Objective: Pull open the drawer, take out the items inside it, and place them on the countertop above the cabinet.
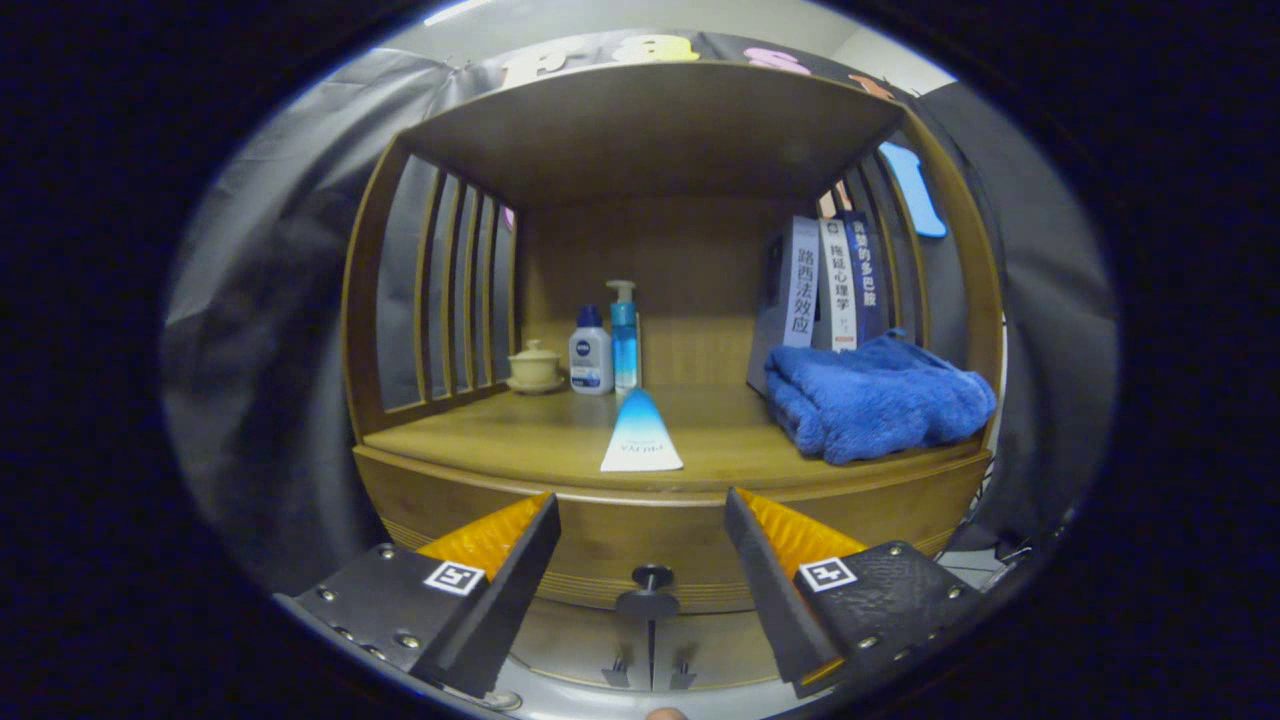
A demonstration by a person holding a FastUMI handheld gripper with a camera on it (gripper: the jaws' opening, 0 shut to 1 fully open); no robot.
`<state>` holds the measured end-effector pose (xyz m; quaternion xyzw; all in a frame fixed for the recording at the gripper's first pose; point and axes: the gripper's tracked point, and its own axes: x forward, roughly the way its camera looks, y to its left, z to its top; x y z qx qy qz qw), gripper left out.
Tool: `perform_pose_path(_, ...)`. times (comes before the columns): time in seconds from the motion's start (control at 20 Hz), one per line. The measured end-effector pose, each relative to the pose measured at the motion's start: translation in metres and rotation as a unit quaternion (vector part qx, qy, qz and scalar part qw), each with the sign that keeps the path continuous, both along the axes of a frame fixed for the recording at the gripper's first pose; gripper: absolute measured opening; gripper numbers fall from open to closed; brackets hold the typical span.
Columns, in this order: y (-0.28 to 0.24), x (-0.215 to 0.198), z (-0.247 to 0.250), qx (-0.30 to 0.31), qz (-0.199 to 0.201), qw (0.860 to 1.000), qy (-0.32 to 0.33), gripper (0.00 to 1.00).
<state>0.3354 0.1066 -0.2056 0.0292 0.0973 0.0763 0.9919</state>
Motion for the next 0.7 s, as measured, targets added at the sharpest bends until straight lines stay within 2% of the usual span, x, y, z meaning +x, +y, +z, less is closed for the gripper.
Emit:
perform_pose_path(0.2,-0.051,-0.019,0.039,0.02,0.002,0.999,-0.028,0.98)
perform_pose_path(0.7,-0.212,-0.06,0.08,0.014,-0.05,0.997,-0.063,0.99)
